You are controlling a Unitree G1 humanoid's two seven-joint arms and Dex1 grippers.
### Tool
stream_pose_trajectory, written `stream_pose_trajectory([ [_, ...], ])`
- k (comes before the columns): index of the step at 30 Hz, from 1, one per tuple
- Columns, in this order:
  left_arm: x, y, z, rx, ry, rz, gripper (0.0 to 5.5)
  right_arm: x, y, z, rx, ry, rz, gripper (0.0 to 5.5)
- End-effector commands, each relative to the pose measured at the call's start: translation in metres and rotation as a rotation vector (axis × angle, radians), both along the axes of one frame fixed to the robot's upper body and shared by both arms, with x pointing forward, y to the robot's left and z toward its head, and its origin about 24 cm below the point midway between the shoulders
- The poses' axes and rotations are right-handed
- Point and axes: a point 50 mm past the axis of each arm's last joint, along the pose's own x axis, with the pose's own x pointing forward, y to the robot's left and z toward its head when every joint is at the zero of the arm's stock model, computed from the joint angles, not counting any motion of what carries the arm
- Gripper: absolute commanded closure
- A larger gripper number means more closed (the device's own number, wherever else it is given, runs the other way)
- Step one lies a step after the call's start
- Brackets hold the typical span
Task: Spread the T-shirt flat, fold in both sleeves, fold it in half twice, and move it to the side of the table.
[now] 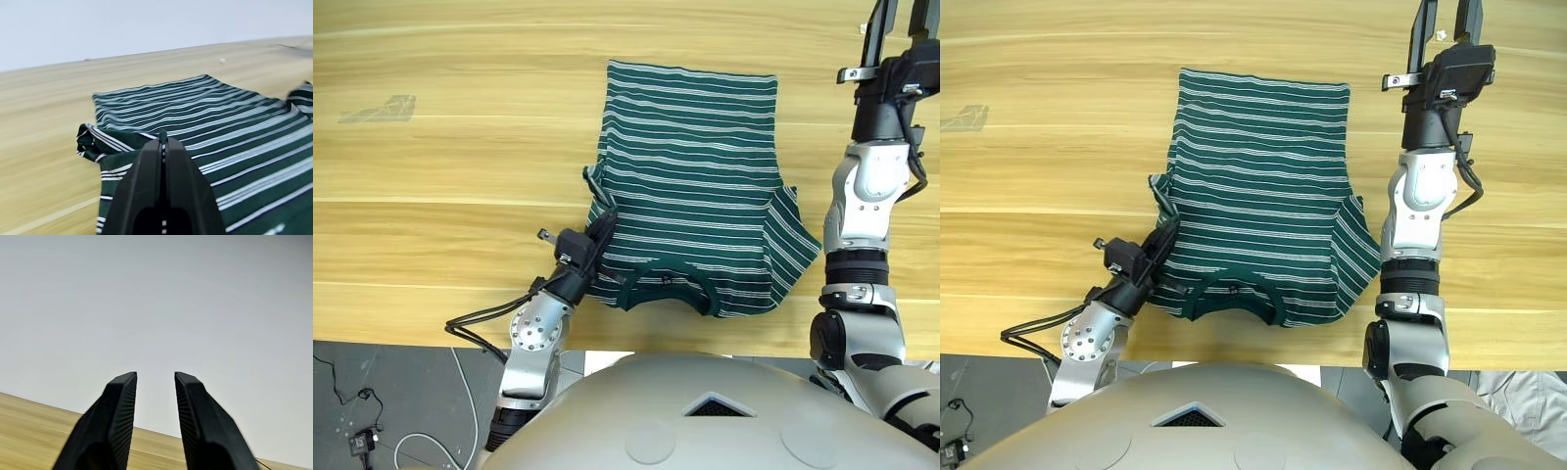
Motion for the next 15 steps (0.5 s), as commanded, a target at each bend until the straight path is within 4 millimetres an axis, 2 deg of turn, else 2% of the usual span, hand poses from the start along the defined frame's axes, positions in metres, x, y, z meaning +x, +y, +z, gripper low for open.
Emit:
stream_pose_trajectory([
  [1, -0.0048, -0.0067, -0.006, 0.044, 0.006, -0.058, 5.47, 0.0042, 0.0045, 0.0039, -0.006, -0.01, 0.018, 4.07],
  [15, -0.0073, -0.0161, -0.0115, 0.105, -0.005, -0.126, 5.47, 0.006, 0.0106, 0.0001, -0.01, 0.004, 0.037, 4.07],
])
